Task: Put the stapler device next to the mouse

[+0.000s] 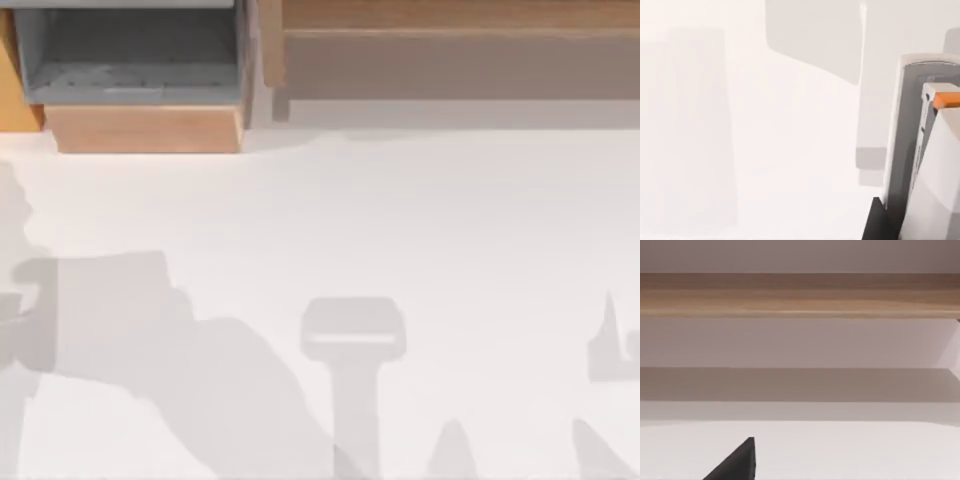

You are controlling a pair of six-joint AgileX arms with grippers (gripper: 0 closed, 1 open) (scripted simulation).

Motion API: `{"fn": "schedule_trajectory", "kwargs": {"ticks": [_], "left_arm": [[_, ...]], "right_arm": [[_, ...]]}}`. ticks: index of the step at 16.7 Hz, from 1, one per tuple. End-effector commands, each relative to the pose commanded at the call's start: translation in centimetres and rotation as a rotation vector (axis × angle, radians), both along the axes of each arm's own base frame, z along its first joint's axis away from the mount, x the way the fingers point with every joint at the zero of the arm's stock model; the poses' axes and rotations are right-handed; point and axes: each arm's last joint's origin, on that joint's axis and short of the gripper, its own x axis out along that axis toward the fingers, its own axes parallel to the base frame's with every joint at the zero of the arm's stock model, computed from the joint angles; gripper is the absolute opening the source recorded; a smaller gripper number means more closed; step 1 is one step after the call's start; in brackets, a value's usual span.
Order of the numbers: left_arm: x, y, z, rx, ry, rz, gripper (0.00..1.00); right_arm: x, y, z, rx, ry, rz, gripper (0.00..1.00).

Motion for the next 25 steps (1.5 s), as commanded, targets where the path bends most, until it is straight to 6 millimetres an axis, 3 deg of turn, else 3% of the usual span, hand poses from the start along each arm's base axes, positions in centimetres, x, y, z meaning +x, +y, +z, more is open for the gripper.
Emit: {"fn": "schedule_trajectory", "kwargs": {"ticks": [12, 20, 25], "left_arm": [[1.4, -2.4, 0.5, -0.028, -0.143, -0.139, 0.00], [1.1, -0.7, 0.3, 0.012, -0.136, -0.056, 0.00], [0.3, 0.2, -1.9, 0.008, -0.040, 0.002, 0.00]], "right_arm": [[0.0, 0.0, 0.0, 0.000, 0.000, 0.000, 1.00], [0.0, 0.0, 0.0, 0.000, 0.000, 0.000, 1.00], [0.0, 0.0, 0.0, 0.000, 0.000, 0.000, 1.00]]}}
